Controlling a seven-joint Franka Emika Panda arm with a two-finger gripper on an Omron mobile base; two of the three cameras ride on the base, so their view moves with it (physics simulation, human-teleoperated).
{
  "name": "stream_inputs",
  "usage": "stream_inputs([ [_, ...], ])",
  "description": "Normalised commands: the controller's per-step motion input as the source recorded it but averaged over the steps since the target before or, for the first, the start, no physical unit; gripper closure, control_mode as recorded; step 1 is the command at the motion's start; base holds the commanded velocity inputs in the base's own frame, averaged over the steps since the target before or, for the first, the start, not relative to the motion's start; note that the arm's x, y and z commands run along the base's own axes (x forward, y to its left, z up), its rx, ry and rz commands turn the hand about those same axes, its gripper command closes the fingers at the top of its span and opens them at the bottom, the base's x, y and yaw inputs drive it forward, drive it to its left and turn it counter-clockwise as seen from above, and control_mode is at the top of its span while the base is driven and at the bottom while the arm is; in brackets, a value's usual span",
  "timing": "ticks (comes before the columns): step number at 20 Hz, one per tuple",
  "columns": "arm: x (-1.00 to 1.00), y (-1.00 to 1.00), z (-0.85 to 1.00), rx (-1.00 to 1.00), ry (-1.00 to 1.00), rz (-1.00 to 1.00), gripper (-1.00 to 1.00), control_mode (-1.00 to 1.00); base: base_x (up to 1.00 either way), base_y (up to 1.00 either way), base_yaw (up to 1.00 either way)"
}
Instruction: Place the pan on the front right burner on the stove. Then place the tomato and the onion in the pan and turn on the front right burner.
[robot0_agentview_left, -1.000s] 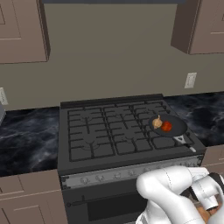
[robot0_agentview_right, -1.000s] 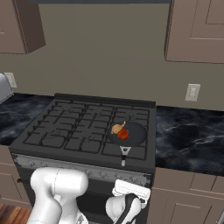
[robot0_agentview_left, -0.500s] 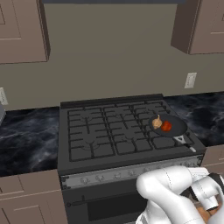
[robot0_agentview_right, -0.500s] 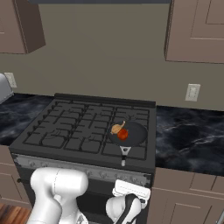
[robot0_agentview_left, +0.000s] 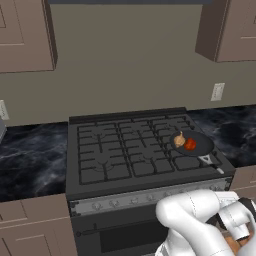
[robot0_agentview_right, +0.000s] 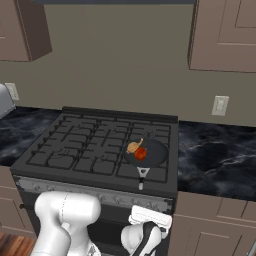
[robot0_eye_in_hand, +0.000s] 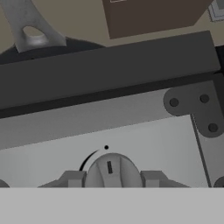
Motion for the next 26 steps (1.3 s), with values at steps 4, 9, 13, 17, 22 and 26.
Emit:
stream_inputs([
  [4,0.00,0.00,0.00,0.00,0.00,0.00,1.00,-1.00,0.00,0.00,0.00],
  [9,0.00,0.00,0.00,0.00,0.00,0.00,1.00,-1.00,0.00,0.00,0.00],
  [13,0.00,0.00,0.00,0.00,0.00,0.00,1.00,-1.00,0.00,0.00,0.00],
  [17,0.00,0.00,0.00,-0.01,0.00,0.00,1.00,-1.00,0.00,0.00,0.00],
  [22,0.00,0.00,-0.08,-0.11,-0.07,0.00,1.00,-1.00,0.00,0.00,0.00],
  [26,0.00,0.00,0.00,-0.15,-0.05,0.00,1.00,-1.00,0.00,0.00,0.00],
])
